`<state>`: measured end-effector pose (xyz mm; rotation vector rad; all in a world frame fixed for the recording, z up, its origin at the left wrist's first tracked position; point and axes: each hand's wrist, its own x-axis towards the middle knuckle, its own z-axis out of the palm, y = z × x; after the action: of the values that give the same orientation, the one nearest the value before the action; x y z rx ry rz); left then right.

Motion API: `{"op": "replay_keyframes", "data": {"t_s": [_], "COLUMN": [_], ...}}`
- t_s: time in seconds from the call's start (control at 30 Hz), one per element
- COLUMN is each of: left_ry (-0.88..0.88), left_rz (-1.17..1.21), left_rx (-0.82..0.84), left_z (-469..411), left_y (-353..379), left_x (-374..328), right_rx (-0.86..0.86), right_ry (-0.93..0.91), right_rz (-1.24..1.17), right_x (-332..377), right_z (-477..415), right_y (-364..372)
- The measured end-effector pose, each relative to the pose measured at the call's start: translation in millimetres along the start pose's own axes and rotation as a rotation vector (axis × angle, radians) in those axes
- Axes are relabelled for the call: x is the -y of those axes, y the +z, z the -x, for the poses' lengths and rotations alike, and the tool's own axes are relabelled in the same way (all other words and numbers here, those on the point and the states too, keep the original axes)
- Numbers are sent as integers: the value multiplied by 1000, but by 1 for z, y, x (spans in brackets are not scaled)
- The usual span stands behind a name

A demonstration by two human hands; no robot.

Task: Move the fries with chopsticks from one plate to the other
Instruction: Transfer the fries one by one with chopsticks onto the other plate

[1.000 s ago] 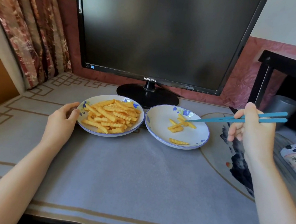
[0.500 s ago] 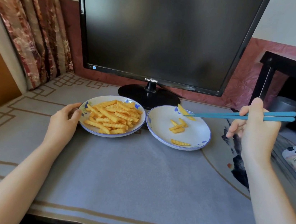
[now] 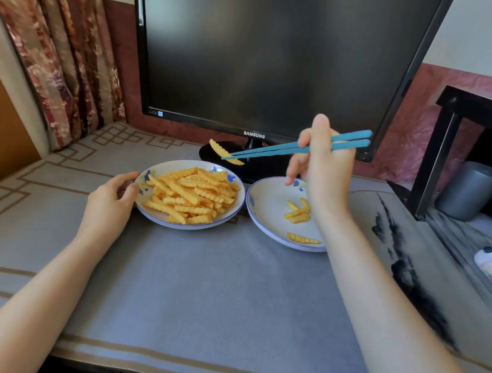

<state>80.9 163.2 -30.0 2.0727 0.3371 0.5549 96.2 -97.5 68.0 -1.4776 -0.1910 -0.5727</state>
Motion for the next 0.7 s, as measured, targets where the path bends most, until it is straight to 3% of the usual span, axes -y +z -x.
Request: {"op": "replay_keyframes", "data": {"t_s": [0.33, 0.7], "left_ry": [6, 2], "left_rz": [4, 13], "left_rx": [-3, -1], "left_z": [1, 0], "left_y": [-1, 0], "left_x": [-2, -1], "right_rx": [191, 20], "right_ry": [58, -16], "right_rz": [37, 113], "right_x": [-24, 0], "right_z": [-2, -6], "right_y": [33, -37]}}
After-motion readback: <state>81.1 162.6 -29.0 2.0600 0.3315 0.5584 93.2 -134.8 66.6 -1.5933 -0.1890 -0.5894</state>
